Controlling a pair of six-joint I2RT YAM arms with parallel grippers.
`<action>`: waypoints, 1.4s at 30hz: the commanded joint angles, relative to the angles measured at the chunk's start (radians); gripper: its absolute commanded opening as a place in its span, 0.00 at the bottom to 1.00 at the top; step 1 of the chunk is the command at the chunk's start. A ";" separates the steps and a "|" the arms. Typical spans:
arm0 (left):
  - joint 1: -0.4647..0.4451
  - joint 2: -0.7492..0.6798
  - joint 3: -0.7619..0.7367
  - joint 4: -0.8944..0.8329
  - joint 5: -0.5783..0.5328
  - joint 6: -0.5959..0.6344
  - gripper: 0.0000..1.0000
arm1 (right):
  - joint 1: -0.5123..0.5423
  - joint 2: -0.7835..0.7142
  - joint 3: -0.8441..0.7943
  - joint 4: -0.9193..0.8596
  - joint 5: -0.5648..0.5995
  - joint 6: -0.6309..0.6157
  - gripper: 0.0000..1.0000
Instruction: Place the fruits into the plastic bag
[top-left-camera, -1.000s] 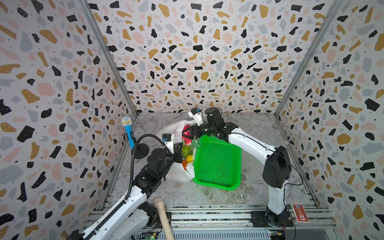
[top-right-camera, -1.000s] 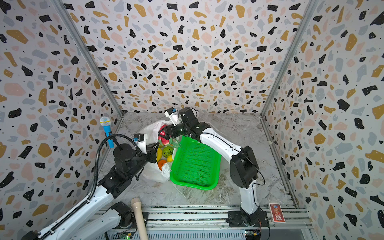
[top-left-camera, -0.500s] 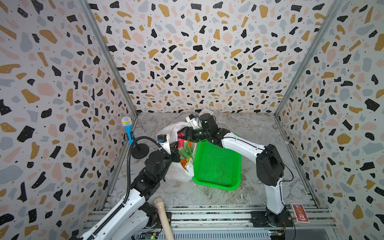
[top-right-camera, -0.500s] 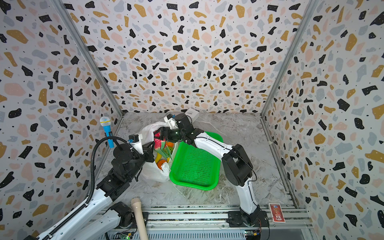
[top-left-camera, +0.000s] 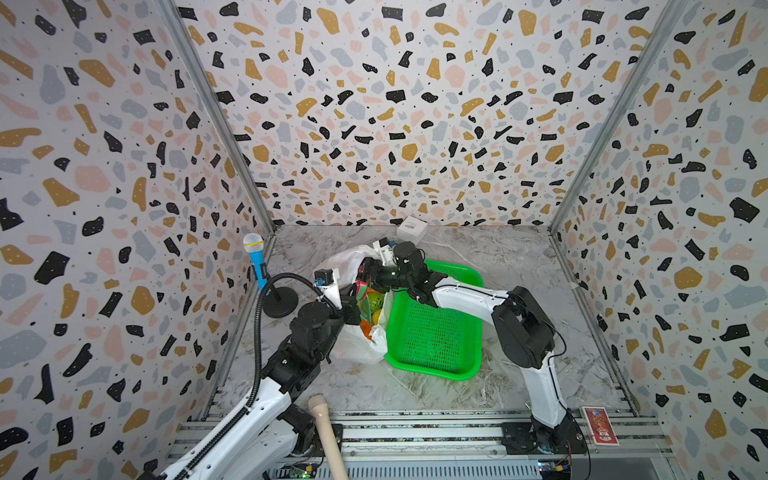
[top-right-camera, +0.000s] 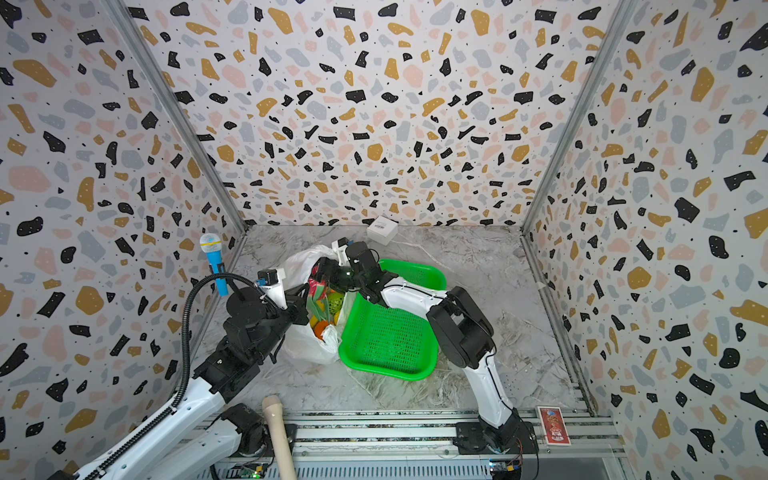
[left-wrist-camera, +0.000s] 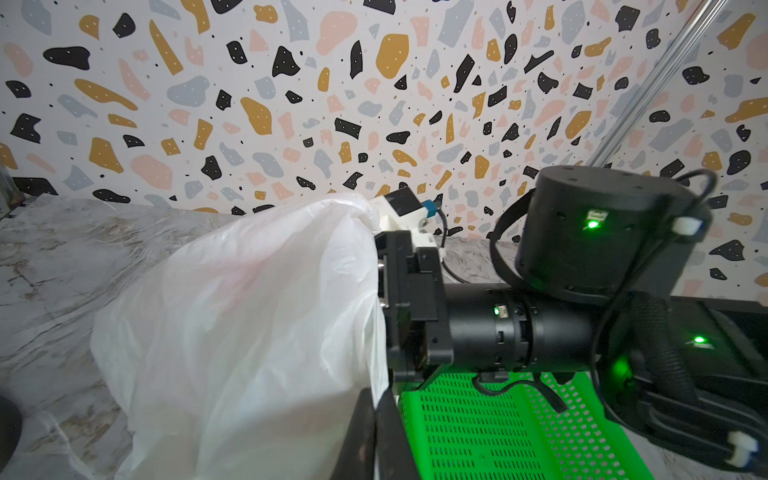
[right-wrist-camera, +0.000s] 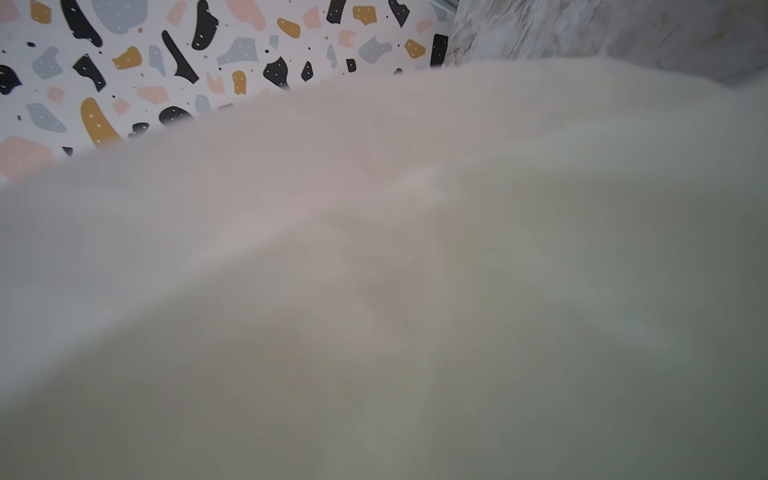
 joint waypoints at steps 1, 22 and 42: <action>-0.001 -0.002 0.000 0.043 -0.008 -0.008 0.00 | 0.019 0.013 0.076 0.073 -0.004 0.041 0.65; -0.001 0.002 -0.008 -0.012 -0.207 -0.031 0.00 | -0.007 -0.177 -0.047 -0.441 0.035 -0.512 0.99; -0.001 0.012 -0.002 -0.012 -0.229 -0.022 0.00 | -0.164 -0.380 -0.433 -0.486 0.171 -0.488 0.99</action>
